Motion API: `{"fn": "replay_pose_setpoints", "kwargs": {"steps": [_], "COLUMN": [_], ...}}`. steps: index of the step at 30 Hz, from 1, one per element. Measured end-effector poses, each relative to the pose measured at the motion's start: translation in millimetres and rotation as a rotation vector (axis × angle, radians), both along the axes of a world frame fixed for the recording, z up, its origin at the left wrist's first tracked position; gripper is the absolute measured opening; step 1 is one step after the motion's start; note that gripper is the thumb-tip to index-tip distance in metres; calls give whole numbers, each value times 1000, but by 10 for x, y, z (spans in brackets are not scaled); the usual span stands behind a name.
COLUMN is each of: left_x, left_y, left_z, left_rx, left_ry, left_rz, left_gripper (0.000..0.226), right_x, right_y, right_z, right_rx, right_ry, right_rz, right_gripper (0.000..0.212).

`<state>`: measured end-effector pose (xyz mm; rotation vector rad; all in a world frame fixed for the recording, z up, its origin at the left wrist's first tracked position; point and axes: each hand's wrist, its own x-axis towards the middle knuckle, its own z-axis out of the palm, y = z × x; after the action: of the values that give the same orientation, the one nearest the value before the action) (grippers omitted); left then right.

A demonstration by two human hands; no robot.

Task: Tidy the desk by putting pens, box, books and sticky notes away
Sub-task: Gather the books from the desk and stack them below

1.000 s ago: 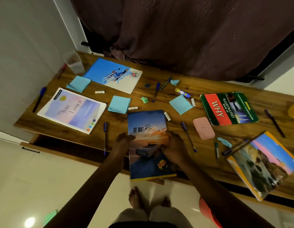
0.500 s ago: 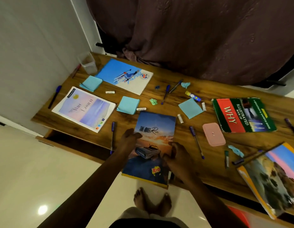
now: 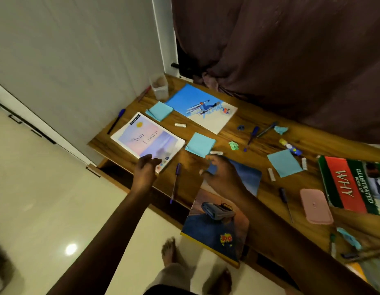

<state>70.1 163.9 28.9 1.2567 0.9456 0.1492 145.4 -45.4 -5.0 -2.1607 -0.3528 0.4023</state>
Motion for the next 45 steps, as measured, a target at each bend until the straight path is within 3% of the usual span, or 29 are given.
{"fn": "replay_pose_setpoints", "kwargs": {"steps": [5, 10, 15, 19, 23, 30, 38, 45], "left_x": [122, 298, 397, 465, 514, 355, -14, -223], "left_y": [558, 1051, 1328, 1430, 1402, 1247, 616, -85], "left_z": [-56, -133, -164, -215, -287, -231, -14, -239], "left_rx": [-75, -294, -508, -501, -359, -215, -89, 67], "left_ry": [25, 76, 84, 97, 80, -74, -124, -65], "left_rz": [110, 177, 70, -12, -24, -11, -397, -725], "left_gripper": [62, 38, 40, 34, 23, 51, 52, 49], "right_x": [421, 801, 1061, 1096, 1117, 1028, 355, -512], "right_y": [819, 1548, 1867, 1914, 1898, 1706, 705, -334], "right_z": [1, -88, -327, -432, -477, -304, 58, -99], "right_rx": [-95, -289, -515, -532, -460, -220, 238, 185], "right_ry": [-1, -72, -73, -83, -46, -19, 117, 182], "right_rz": [150, 176, 101, 57, 75, -12, -246, -499], "right_gripper": [50, 58, 64, 62, 54, 40, 37, 31]}}
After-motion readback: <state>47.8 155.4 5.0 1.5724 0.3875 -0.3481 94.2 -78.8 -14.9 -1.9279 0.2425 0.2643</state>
